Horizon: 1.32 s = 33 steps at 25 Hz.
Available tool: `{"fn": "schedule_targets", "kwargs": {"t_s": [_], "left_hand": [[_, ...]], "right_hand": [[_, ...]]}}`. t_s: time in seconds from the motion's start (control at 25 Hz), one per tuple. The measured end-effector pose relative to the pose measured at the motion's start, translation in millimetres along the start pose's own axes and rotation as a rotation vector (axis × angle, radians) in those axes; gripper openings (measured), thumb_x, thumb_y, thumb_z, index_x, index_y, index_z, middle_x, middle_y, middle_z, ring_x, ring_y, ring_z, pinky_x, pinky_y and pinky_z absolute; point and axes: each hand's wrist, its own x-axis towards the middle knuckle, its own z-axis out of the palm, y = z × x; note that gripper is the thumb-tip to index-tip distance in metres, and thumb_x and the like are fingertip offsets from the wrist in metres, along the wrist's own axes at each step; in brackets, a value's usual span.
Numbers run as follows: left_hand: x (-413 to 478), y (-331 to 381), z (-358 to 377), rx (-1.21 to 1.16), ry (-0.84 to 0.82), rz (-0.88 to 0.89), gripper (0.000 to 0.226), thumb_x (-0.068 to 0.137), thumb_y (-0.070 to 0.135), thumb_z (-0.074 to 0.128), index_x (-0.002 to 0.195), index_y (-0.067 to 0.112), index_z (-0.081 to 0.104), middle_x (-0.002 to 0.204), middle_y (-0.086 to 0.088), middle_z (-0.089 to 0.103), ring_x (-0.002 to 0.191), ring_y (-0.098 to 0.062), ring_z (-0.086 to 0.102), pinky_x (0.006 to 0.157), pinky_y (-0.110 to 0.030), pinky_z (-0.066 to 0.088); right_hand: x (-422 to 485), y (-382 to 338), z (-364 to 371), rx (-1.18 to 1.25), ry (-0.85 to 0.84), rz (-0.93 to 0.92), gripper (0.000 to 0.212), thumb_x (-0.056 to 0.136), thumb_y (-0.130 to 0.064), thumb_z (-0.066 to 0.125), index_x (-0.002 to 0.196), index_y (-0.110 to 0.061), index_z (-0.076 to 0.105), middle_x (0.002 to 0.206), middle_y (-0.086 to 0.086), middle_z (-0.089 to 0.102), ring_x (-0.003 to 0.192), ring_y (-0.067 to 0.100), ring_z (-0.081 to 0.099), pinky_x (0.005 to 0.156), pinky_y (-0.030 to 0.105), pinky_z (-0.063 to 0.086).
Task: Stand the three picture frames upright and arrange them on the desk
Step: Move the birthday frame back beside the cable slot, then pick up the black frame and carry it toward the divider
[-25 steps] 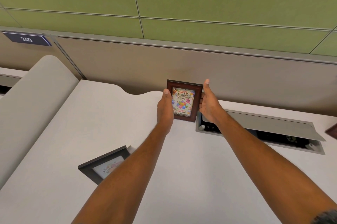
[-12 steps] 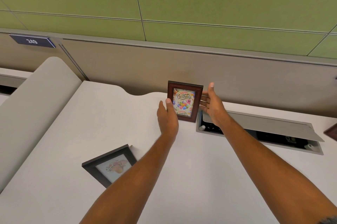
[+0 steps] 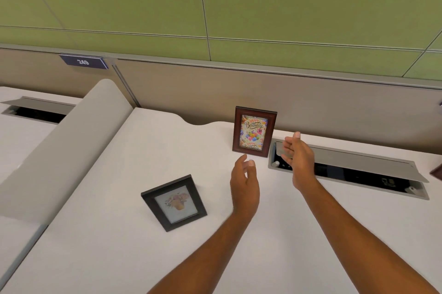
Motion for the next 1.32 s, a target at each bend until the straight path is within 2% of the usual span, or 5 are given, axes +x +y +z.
{"fn": "schedule_targets", "kwargs": {"t_s": [0.36,0.52,0.72,1.0,1.32], "left_hand": [[-34,38,-66,-0.010,0.041,0.098,0.033,0.114,0.043,0.048,0.145,0.039,0.058,0.140,0.015,0.064,0.125,-0.006,0.060,0.094,-0.010,0.046],[-44,53,-113,-0.013,0.148,0.235,0.034,0.114,0.039,0.051,0.145,0.031,0.062,0.145,0.007,0.068,0.130,-0.015,0.067,0.108,-0.035,0.058],[-48,56,-189,0.079,0.365,0.540,0.029,0.112,0.027,0.054,0.137,0.024,0.068,0.127,0.005,0.076,0.117,-0.010,0.070,0.097,-0.016,0.053],[-37,14,-264,0.043,0.517,0.378,0.030,0.108,0.046,0.054,0.132,0.030,0.065,0.120,0.024,0.069,0.112,-0.001,0.068,0.099,-0.031,0.055],[-33,-39,-271,0.016,0.313,-0.109,0.071,0.101,0.078,0.040,0.153,0.030,0.050,0.143,0.007,0.058,0.127,-0.016,0.057,0.105,-0.034,0.042]], "right_hand": [[-94,21,33,-0.040,-0.197,0.030,0.054,0.107,-0.062,0.054,0.119,-0.015,0.079,0.116,0.009,0.083,0.111,0.027,0.078,0.098,0.046,0.064],[-121,17,52,-0.070,-0.258,0.019,0.055,0.108,-0.061,0.053,0.120,-0.014,0.079,0.113,0.009,0.083,0.109,0.027,0.080,0.094,0.043,0.065],[-147,16,74,-0.078,-0.335,0.015,0.056,0.106,-0.064,0.056,0.116,-0.014,0.080,0.106,0.006,0.086,0.106,0.026,0.082,0.095,0.046,0.066],[-179,22,108,-0.202,-0.471,0.015,0.059,0.106,-0.067,0.052,0.120,-0.015,0.078,0.120,0.007,0.081,0.114,0.027,0.077,0.103,0.049,0.062],[-191,29,133,-0.509,-0.646,0.096,0.080,0.104,-0.076,0.035,0.147,-0.014,0.063,0.147,0.011,0.068,0.135,0.033,0.064,0.119,0.053,0.049]]}}
